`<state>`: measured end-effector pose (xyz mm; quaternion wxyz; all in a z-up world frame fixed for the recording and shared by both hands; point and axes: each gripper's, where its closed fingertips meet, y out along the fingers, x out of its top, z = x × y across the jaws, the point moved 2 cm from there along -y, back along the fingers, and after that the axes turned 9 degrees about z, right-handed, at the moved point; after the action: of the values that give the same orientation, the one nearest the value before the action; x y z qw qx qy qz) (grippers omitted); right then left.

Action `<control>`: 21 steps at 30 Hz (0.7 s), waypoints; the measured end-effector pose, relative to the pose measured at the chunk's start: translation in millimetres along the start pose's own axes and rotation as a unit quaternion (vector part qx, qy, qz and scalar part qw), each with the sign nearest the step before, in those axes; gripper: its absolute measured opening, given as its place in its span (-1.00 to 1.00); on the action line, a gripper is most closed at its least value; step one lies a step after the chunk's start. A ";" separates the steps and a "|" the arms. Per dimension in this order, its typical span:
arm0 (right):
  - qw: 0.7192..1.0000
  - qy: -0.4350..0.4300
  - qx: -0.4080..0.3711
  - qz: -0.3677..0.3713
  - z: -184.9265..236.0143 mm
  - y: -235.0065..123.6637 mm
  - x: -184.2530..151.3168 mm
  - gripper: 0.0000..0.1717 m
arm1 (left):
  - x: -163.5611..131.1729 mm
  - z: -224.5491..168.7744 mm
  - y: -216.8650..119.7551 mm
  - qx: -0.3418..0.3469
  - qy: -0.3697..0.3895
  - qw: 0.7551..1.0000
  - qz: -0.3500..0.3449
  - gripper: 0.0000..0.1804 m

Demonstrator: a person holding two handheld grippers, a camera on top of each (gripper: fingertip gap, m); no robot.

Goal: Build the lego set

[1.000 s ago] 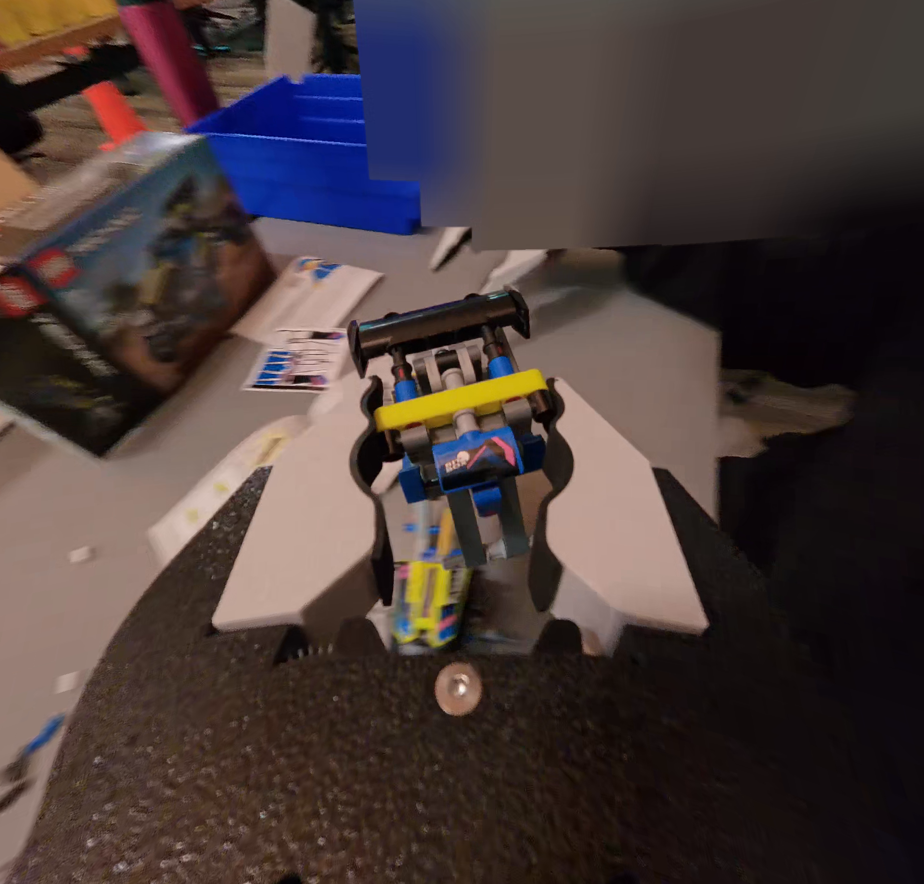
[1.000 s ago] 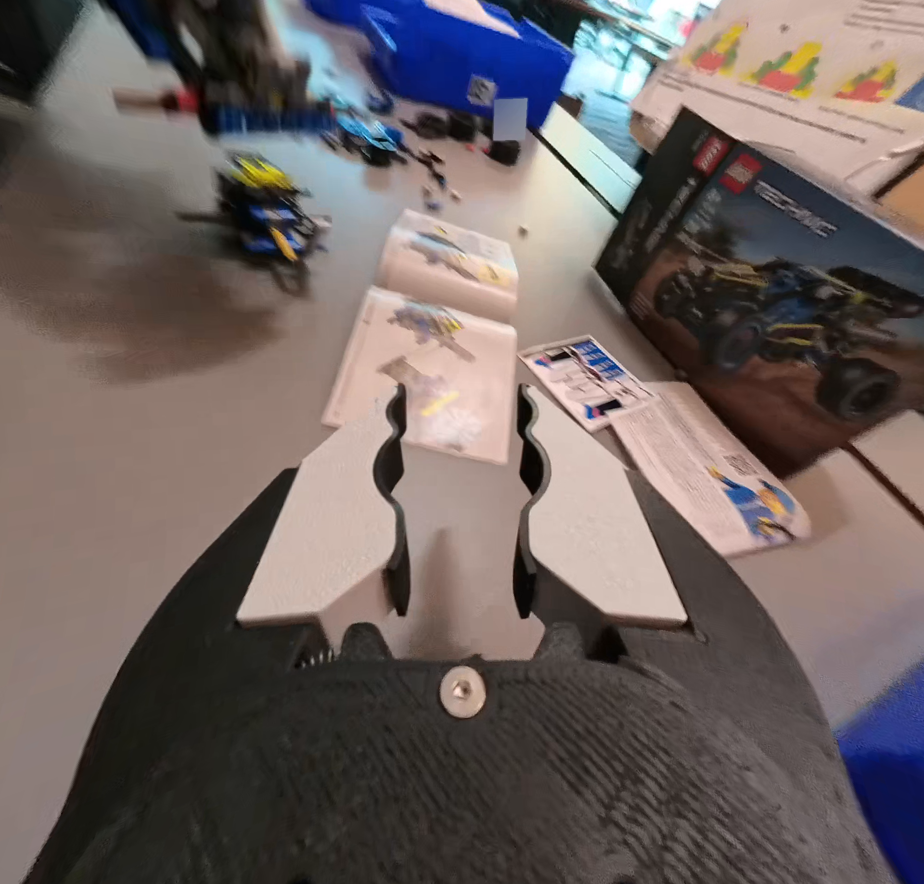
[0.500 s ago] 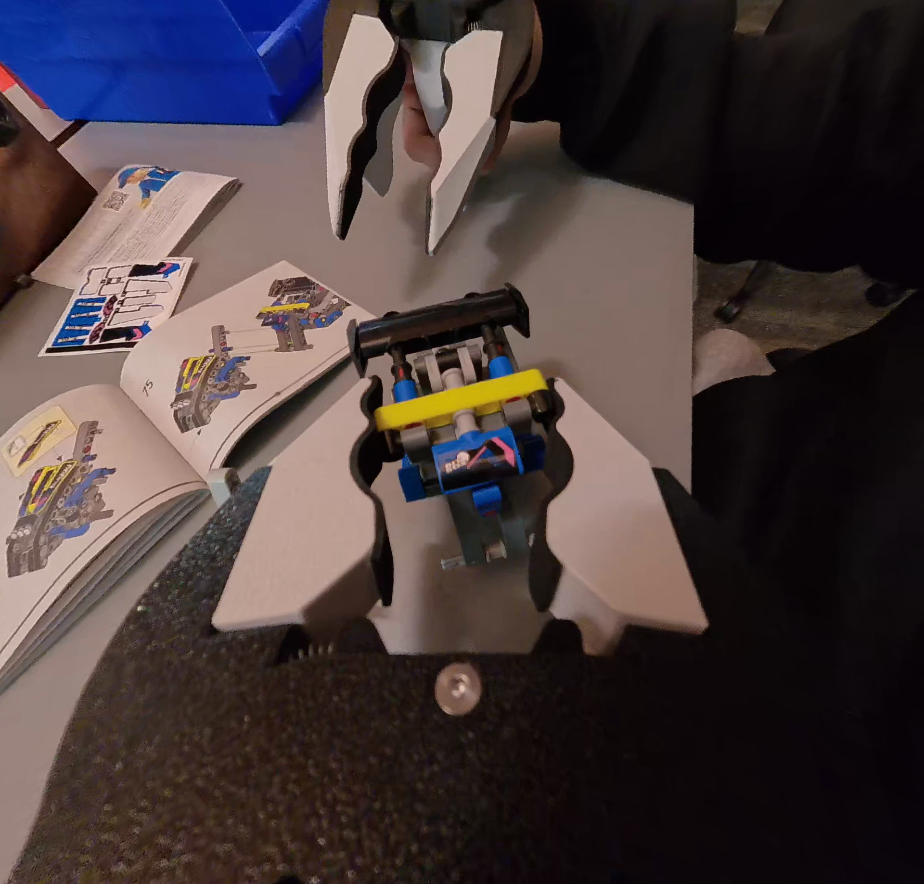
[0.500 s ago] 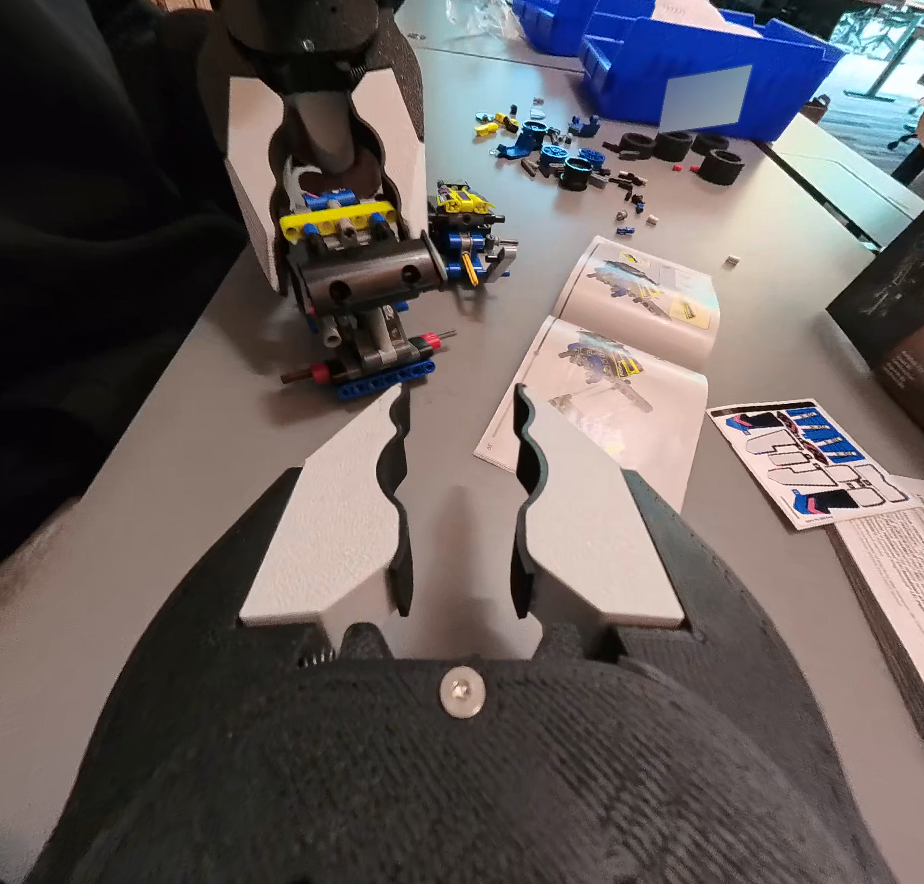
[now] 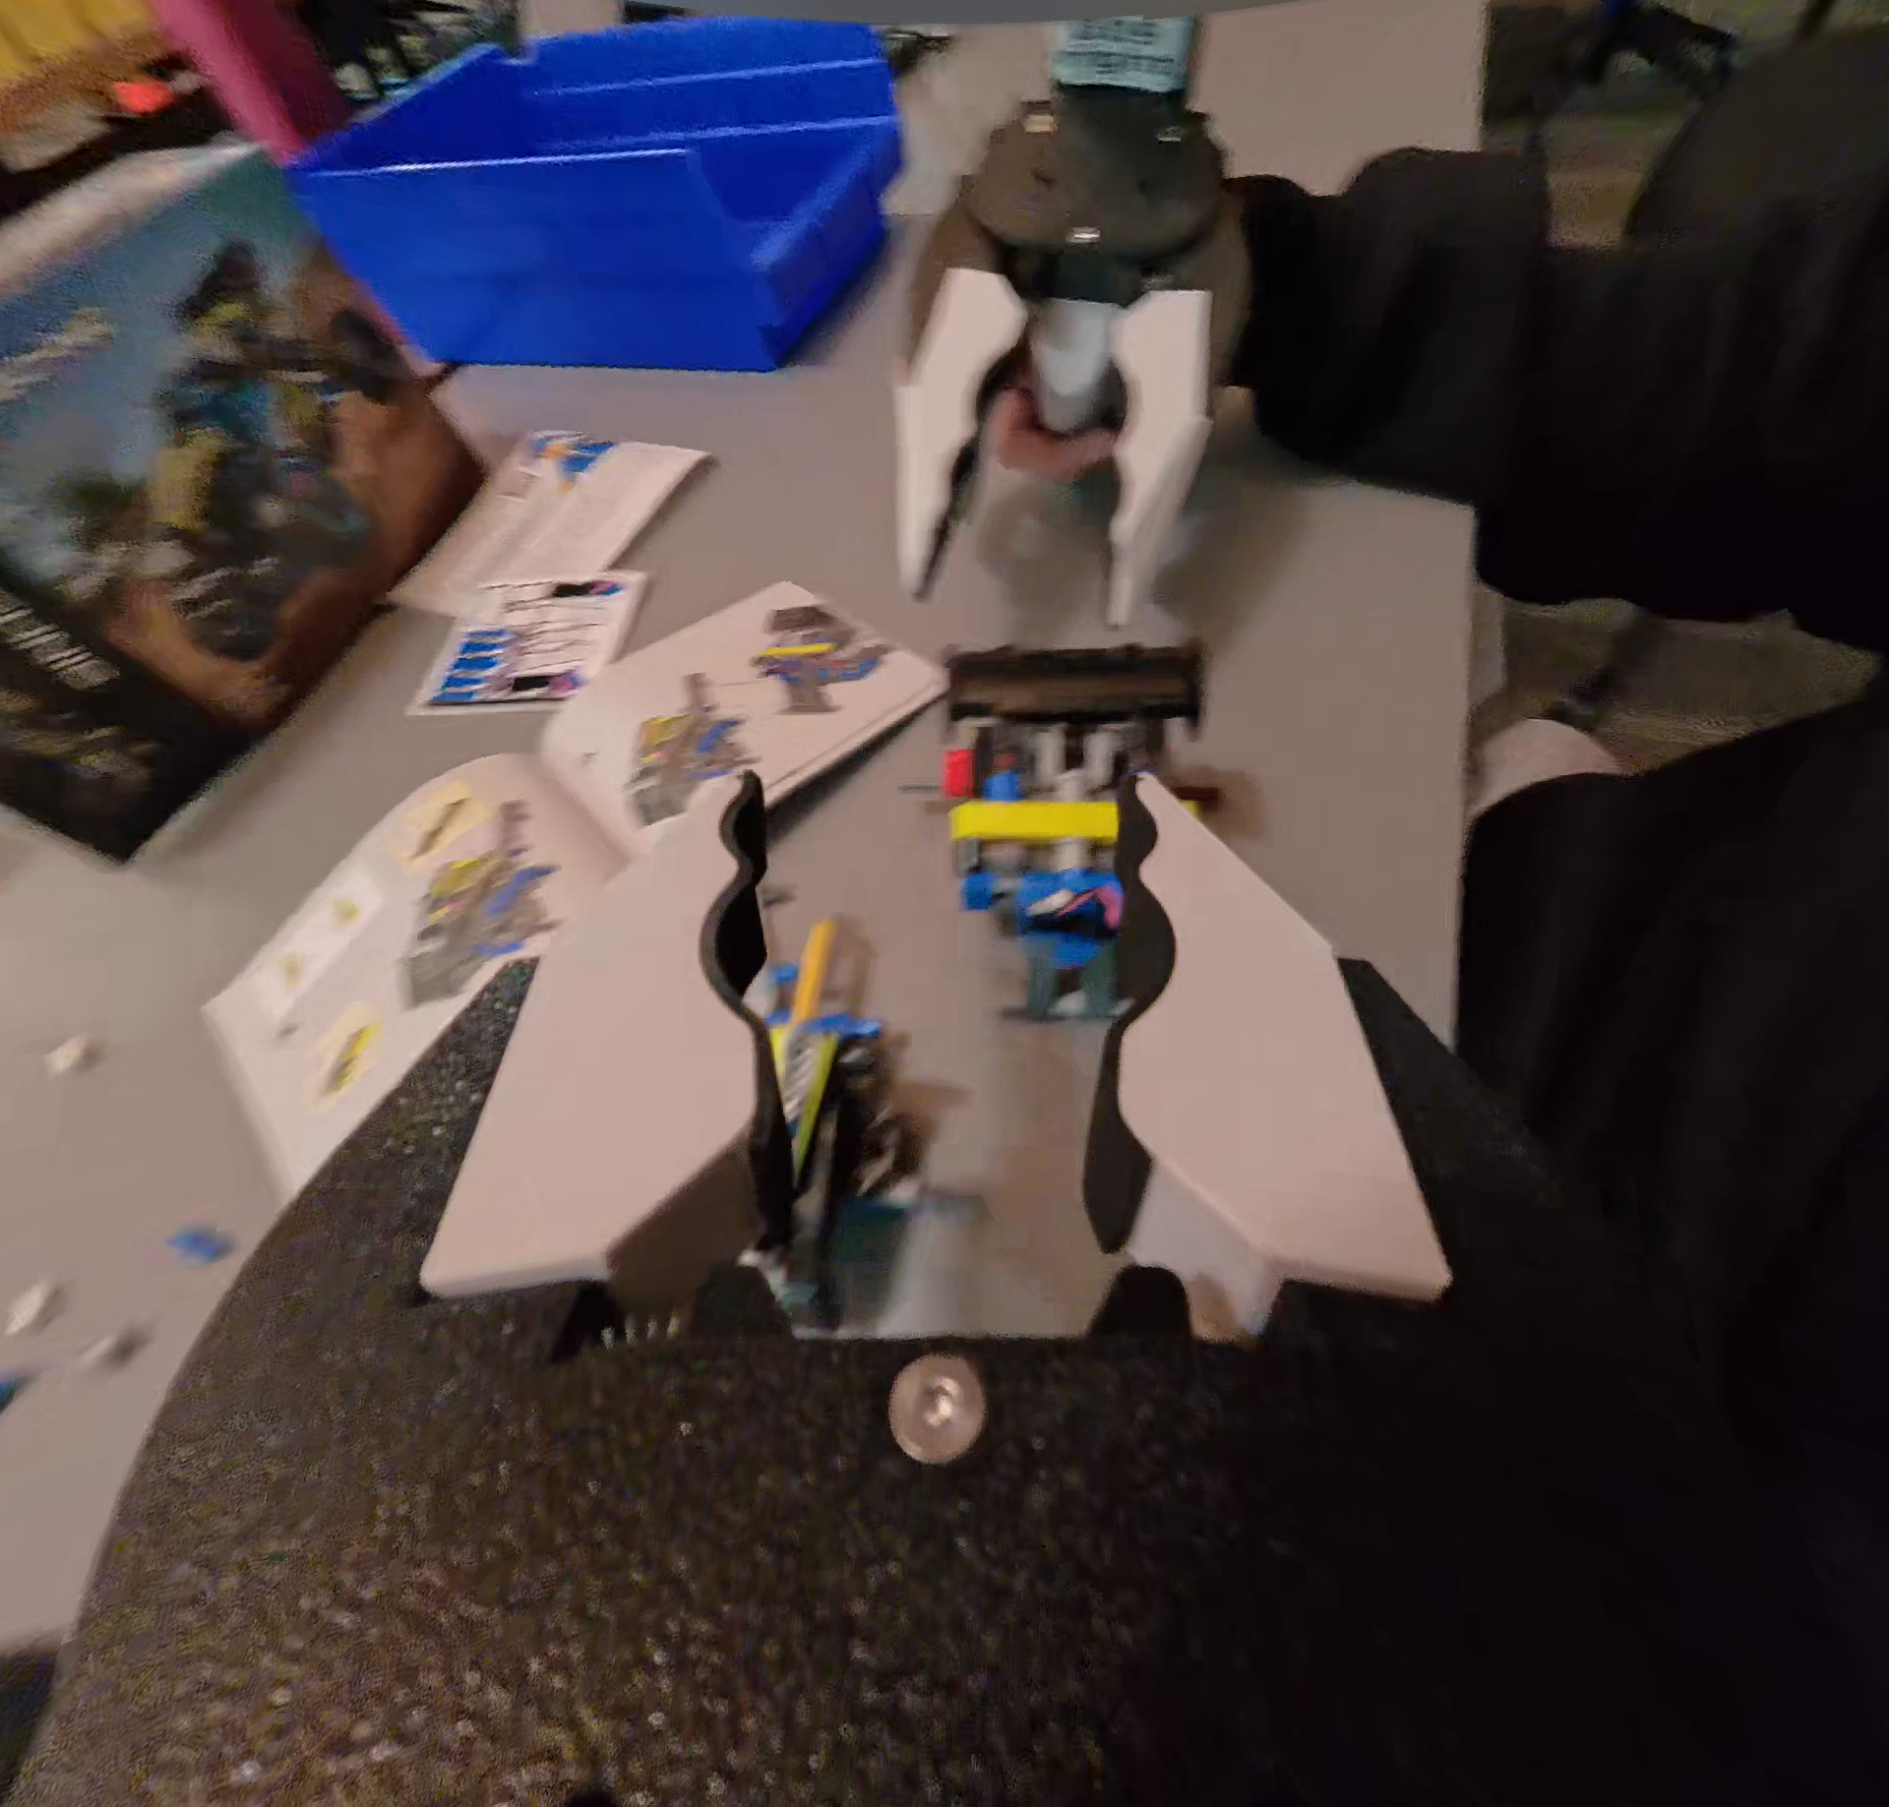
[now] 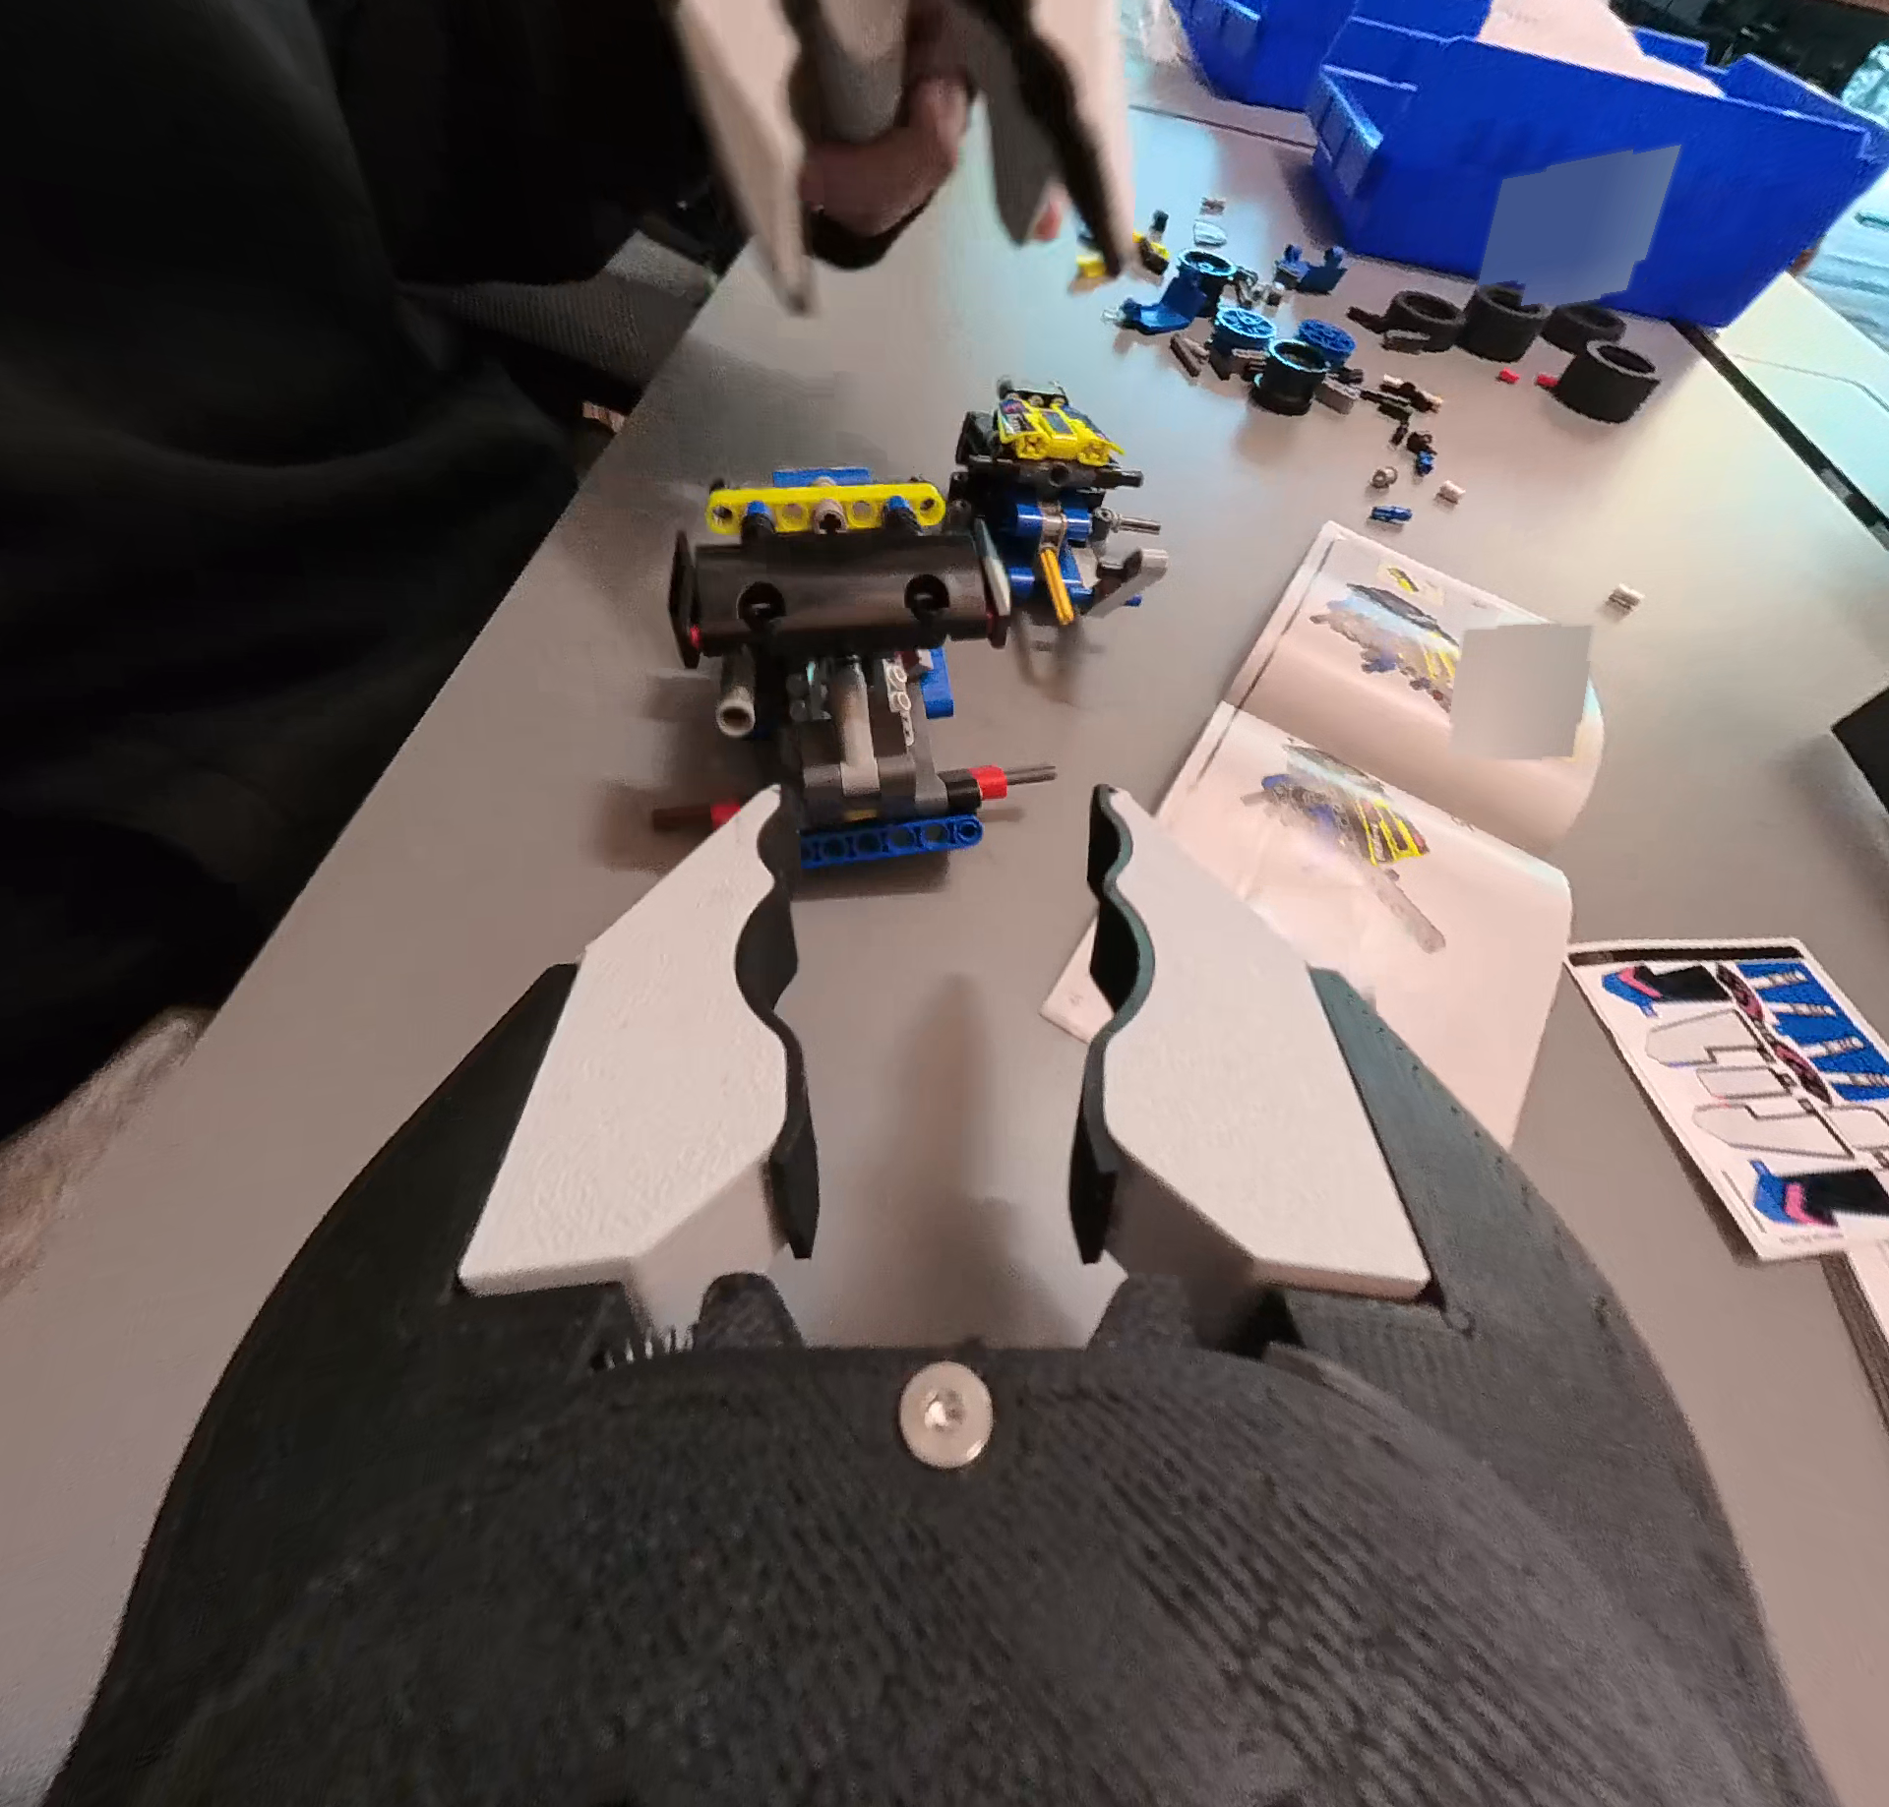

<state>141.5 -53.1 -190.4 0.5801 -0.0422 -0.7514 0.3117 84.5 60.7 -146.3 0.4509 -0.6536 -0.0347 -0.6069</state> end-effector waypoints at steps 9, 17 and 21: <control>1.000 -0.003 0.013 0.000 8.1 21.7 13.6 -0.22 | -64.8 37.8 1.5 0.000 -0.058 0.994 0.096 -0.19; 1.000 -0.023 0.013 -0.017 13.9 32.1 26.6 -0.17 | -75.6 35.0 16.9 -0.014 -0.041 0.990 0.131 -0.55; 0.999 0.008 0.017 -0.039 8.6 21.8 25.8 -0.11 | -75.3 32.3 16.5 -0.022 -0.048 0.991 0.126 -0.55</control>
<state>118.9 -28.3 -181.0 0.5983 -0.0056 -0.7423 0.3018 99.3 109.2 -212.8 0.5072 -0.6908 0.0400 -0.5138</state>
